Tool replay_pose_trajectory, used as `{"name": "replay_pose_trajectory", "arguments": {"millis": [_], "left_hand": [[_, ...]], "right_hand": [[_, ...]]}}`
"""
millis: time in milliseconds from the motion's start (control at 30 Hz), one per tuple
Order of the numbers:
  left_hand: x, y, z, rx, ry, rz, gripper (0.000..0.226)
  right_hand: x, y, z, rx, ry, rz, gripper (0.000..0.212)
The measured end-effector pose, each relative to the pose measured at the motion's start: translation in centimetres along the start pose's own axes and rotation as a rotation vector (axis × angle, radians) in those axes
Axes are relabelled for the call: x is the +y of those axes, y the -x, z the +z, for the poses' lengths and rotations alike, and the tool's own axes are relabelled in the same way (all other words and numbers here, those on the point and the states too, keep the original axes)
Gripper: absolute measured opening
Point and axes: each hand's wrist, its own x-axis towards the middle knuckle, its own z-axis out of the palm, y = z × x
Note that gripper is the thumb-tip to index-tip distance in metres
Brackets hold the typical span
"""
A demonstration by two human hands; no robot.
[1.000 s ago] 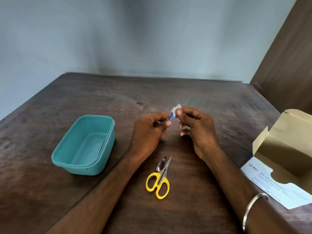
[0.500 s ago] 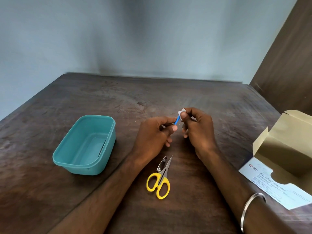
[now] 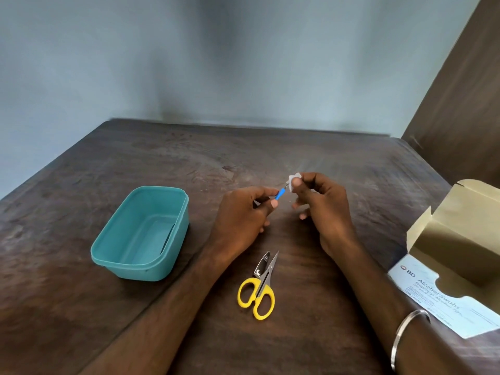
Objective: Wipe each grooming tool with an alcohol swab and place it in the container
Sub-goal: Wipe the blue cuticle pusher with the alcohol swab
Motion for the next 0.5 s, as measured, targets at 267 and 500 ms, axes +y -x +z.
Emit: {"name": "replay_pose_trajectory", "arguments": {"millis": [267, 500], "left_hand": [[0.5, 0.0, -0.2, 0.086, -0.001, -0.039, 0.03], [2.2, 1.6, -0.7, 0.222, -0.005, -0.043, 0.018]], "right_hand": [[-0.7, 0.0, -0.5, 0.117, -0.259, 0.15, 0.015], [-0.9, 0.4, -0.4, 0.017, -0.207, 0.114, 0.011]]}}
